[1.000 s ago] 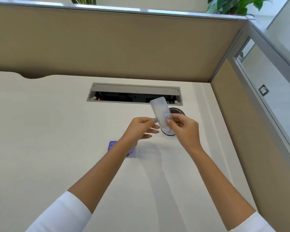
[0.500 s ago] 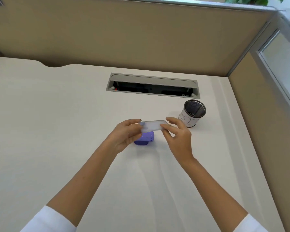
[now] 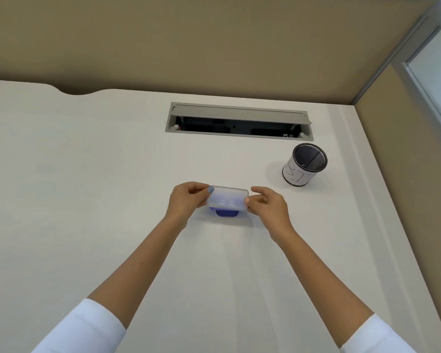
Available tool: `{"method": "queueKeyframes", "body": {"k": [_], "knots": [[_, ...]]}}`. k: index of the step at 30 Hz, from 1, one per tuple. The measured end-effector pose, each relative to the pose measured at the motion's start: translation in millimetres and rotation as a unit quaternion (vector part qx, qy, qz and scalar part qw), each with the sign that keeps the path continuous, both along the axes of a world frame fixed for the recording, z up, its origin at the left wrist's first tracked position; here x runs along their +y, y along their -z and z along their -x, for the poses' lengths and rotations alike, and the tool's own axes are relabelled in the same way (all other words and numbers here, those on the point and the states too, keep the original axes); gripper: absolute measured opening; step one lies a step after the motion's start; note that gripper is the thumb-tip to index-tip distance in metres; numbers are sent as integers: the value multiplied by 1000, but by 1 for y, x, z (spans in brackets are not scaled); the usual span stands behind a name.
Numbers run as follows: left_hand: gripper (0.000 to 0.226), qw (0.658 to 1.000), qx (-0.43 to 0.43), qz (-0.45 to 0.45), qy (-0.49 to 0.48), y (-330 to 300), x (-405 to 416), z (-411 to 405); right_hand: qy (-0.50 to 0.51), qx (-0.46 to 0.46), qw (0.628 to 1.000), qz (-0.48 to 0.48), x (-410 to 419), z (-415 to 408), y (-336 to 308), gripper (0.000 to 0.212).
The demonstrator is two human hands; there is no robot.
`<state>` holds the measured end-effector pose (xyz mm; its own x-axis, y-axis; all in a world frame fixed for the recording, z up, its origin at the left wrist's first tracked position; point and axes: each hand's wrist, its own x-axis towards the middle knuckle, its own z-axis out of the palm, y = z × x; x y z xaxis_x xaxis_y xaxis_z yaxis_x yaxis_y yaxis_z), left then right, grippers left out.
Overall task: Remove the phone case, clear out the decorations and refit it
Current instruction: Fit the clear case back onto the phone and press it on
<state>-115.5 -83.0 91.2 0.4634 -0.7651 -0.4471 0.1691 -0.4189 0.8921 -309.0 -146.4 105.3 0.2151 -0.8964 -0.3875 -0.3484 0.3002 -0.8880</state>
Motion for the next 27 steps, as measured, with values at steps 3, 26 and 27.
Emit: {"method": "queueKeyframes", "body": {"k": [3, 26, 27], "knots": [[8, 999, -43, -10, 7, 12, 1, 0, 20, 34, 999, 3, 1, -7, 9, 20], [41, 990, -121, -74, 13, 35, -10, 3, 55, 70, 996, -33, -22, -16, 43, 12], [44, 992, -95, -84, 19, 36, -10, 1, 47, 73, 995, -52, -23, -16, 44, 17]]}}
